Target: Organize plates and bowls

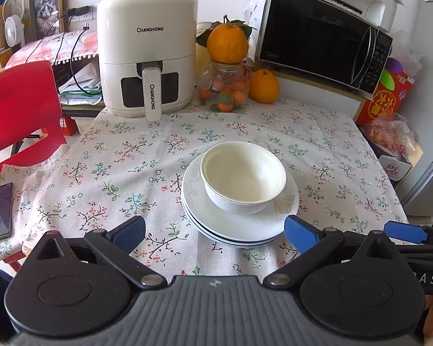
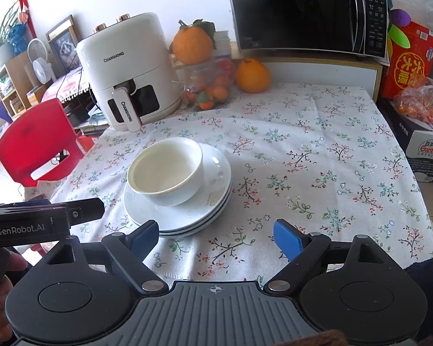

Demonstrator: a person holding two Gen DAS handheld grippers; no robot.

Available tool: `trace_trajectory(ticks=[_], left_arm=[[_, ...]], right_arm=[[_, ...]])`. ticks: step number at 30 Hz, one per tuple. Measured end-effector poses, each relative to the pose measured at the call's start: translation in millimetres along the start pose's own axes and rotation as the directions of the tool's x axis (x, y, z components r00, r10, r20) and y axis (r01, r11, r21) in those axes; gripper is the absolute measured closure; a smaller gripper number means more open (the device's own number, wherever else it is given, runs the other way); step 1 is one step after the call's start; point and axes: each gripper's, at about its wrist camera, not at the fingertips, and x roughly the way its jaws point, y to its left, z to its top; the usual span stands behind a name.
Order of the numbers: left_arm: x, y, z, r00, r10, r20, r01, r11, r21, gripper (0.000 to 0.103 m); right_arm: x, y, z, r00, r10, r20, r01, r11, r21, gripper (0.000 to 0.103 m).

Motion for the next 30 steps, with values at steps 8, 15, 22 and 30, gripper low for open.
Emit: trace_trajectory(ticks=[8,15,22,30], left_arm=[[-12,-7,-3,0.999,0.032,-0.004,-0.032,0.999,0.023,0.000],[-16,-16,-5,0.999,0.045,-0.006,-0.044,0.998,0.044,0.000],[-10,-20,-6,0.998,0.050,-0.026,-0.048,0.997,0.059,0.000],[-6,-26,-6,0.997,0.067,-0.039,-0.065,0.995,0.070,0.000]], right_arm=[[-13,6,-1,1.000,-0.016,0.013,0.017,0.999,-0.032,0.005],[-16,-2,0,1.000,-0.029,0.013,0.029,1.000,-0.008,0.004],[-13,-5,-1,0.999,-0.036,-0.005,0.036,0.999,0.003,0.003],[-11,-9,0,0.999,-0.044,0.000,0.044,0.999,0.017,0.003]])
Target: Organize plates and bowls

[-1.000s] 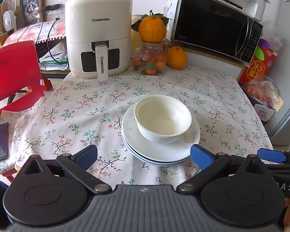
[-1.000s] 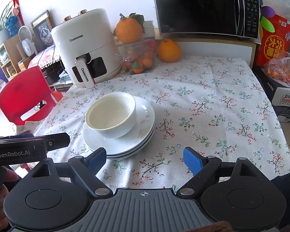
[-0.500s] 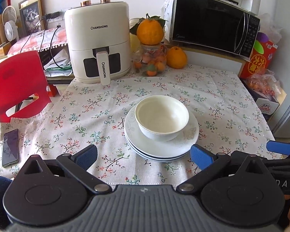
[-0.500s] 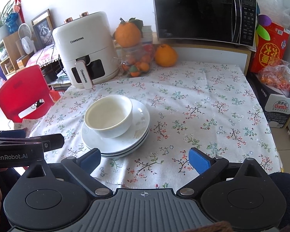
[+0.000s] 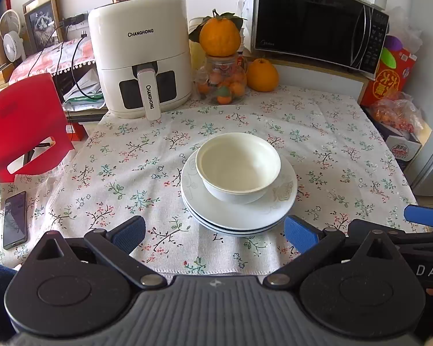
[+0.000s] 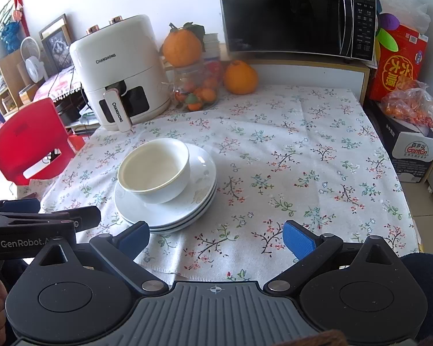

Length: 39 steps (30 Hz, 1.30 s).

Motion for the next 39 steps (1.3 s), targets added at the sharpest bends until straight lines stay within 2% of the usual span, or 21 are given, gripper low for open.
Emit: trace_trajectory(ticks=[39], left_arm=[[9.2,-7.5,2.7,0.999,0.000,-0.032,0.000,1.000,0.005,0.000]], right_arm=[[2.0,-6.0,-1.5,1.000,-0.021,-0.003,0.021,1.000,0.016,0.003]])
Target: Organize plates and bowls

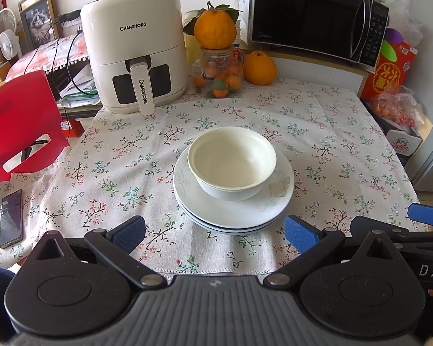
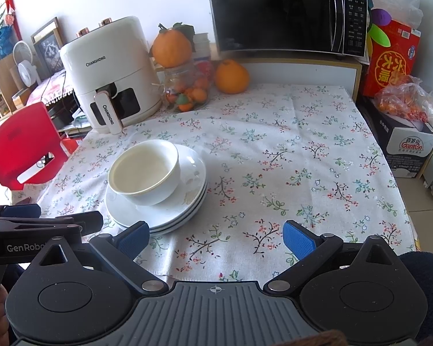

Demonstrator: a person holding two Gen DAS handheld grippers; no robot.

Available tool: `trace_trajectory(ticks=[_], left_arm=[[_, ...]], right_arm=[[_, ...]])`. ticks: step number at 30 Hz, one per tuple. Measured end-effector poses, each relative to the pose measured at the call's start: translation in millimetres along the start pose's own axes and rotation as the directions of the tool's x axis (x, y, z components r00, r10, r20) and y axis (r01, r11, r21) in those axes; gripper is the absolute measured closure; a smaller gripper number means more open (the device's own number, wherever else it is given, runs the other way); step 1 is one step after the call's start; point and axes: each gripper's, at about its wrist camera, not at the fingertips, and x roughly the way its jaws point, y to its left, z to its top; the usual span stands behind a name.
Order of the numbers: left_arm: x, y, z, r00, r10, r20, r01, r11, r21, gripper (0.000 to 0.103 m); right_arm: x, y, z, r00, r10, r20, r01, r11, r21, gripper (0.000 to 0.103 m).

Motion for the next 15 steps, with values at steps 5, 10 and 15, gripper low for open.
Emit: trace_trajectory(ticks=[5,10,15], left_arm=[[1.2,0.7,-1.0,1.000,-0.007,-0.007,0.007,1.000,-0.007,0.000],[1.1,1.1,-0.4,1.000,-0.016,-0.002,0.016,1.000,-0.008,0.001],[2.6,-1.5,0.2,1.000,-0.014,-0.013,0.014,1.000,-0.008,0.001]], right_arm=[[0.9,-0.1,-0.6,1.000,-0.001,-0.004,0.001,1.000,0.002,0.003],[0.3,-0.5,0.0,1.000,0.001,-0.002,-0.001,1.000,0.004,0.003],[-0.2,-2.1,-0.2,1.000,-0.004,0.000,0.004,1.000,0.004,0.003]])
